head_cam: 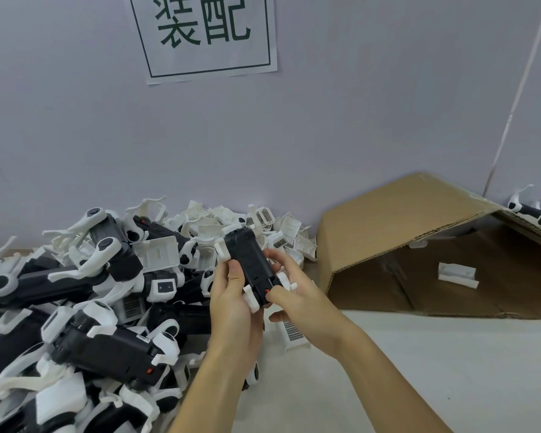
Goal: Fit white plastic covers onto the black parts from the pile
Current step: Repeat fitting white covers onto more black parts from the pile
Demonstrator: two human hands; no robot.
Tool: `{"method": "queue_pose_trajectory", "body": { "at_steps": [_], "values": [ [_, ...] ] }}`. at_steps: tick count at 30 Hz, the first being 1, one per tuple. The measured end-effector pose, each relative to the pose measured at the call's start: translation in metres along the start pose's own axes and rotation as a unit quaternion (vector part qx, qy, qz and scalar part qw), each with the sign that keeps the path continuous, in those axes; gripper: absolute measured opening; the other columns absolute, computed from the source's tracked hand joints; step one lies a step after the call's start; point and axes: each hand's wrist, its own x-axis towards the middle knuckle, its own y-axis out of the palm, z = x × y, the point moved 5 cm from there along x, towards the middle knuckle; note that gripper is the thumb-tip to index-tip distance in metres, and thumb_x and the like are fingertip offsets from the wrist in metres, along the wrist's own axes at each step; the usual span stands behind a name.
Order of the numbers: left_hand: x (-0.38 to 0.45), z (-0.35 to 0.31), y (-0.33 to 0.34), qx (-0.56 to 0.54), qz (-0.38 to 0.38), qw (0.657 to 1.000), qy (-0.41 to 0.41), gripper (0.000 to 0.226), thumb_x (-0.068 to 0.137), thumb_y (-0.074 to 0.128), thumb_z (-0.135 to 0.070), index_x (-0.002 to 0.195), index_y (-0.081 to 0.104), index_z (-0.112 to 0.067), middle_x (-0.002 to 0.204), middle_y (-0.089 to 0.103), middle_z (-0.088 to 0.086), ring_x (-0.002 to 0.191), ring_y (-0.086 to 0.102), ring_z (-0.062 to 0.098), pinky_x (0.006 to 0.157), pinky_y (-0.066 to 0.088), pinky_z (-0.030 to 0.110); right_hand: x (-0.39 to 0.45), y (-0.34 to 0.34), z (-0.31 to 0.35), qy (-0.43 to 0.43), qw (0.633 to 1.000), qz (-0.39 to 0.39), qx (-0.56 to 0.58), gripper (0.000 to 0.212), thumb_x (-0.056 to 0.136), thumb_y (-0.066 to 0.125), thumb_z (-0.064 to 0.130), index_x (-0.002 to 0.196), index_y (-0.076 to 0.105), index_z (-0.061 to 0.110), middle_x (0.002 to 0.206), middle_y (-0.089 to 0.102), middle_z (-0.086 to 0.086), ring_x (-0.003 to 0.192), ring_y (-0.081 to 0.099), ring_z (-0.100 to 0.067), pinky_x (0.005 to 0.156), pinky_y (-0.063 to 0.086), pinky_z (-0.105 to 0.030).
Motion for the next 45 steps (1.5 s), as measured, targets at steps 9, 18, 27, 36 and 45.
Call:
{"method": "queue_pose_trajectory", "body": {
  "at_steps": [9,18,27,36,45],
  "values": [
    [0.001,0.0,-0.002,0.001,0.0,1.0,0.017,0.027,0.106,0.04,-0.026,0.106,0.063,-0.013,0.084,0.073,0.013,0.077,0.072,0.022,0.063,0.06,0.03,0.003,0.002,-0.004,0.01,0.999,-0.007,0.041,0.049,0.08,0.058,0.028,0.124,0.052,0.049,0.12,0.058,0.012,0.097,0.066,-0.005,0.078,0.055,-0.026],
    [0.001,0.001,-0.002,0.006,-0.014,1.0,0.012,0.028,0.106,0.04,-0.026,0.101,0.066,-0.018,0.085,0.075,0.01,0.079,0.074,0.023,0.068,0.061,0.036,0.001,0.002,-0.004,0.023,0.999,0.009,0.04,0.053,0.08,0.054,0.024,0.125,0.05,0.052,0.122,0.06,0.011,0.111,0.063,-0.016,0.087,0.06,-0.037],
    [0.001,0.001,0.0,0.03,-0.006,0.999,0.013,0.025,0.106,0.043,-0.029,0.113,0.061,-0.015,0.092,0.074,0.012,0.084,0.071,0.024,0.073,0.053,0.042,-0.001,0.0,-0.001,0.026,0.999,-0.008,0.017,0.044,0.092,0.055,0.02,0.12,0.053,0.053,0.115,0.061,0.014,0.094,0.064,-0.005,0.087,0.061,-0.037],
    [0.005,0.001,-0.001,0.004,0.011,0.999,-0.043,0.039,0.075,0.072,-0.024,0.104,0.066,0.001,0.083,0.074,0.012,0.075,0.074,0.023,0.064,0.061,0.035,-0.005,-0.041,0.014,-0.012,0.998,-0.051,0.025,0.045,0.081,0.062,0.045,0.125,0.059,0.036,0.111,0.065,0.002,0.099,0.065,-0.012,0.092,0.049,-0.034],
    [0.007,0.001,-0.001,0.037,0.035,0.997,-0.059,0.045,0.087,0.064,-0.03,0.119,0.061,0.002,0.108,0.073,0.022,0.1,0.072,0.034,0.091,0.056,0.049,-0.003,-0.032,0.028,-0.075,0.972,-0.076,-0.21,0.017,0.089,0.073,0.037,0.105,0.069,0.034,0.094,0.064,0.009,0.079,0.063,-0.007,0.071,0.053,-0.019]
  ]
}}
